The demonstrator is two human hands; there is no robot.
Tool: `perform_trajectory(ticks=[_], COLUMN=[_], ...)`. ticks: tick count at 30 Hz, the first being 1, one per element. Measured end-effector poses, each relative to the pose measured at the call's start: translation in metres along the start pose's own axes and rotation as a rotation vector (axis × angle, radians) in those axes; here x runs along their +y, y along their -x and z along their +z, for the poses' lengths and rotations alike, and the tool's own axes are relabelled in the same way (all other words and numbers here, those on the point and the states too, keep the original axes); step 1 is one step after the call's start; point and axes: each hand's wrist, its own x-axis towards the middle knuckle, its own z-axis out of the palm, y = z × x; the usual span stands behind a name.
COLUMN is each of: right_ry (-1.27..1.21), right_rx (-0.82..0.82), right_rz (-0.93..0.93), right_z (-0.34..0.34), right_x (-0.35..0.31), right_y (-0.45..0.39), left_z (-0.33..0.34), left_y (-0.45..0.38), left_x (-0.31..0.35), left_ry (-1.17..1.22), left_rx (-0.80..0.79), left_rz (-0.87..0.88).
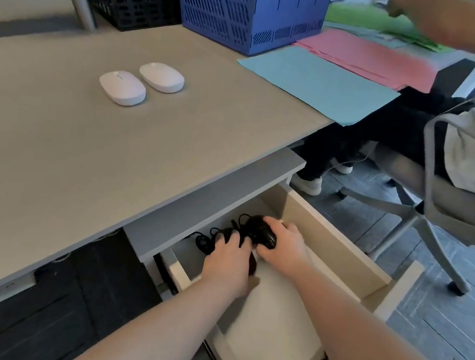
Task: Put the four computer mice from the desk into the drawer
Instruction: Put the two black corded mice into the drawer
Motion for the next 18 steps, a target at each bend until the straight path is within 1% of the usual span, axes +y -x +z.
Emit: perform_trajectory(ticks=[2, 7, 14, 16, 18], right_ry=[0.024, 0.030, 0.060, 0.065, 0.078], right_rx=[0.002, -0.020, 0.001, 0.017, 0.039], right_rz=[-0.023, -0.067, -0.057, -0.088, -0.128], right_z=[0.003, 0.004, -0.008, -0.016, -0.029], right_x=[-0.001, -0.001, -0.002, -0.008, -0.019], right_y=[-0.001, 0.001, 0.012, 0.016, 0.022], left_z=[0.000, -0.001, -0.008, -0.016, -0.030], left_y=[-0.004, -0.009, -0.003, 0.001, 0.007], left_x=[-0.002, -0.008, -0.006, -0.005, -0.003], left_ry=[0.057, 0.004, -0.062, -0.092, -0.109], left_rx=[-0.012, 0.031, -0.009, 0.008, 0.049], left_rz=[-0.012, -0.005, -0.045, -0.047, -0.013])
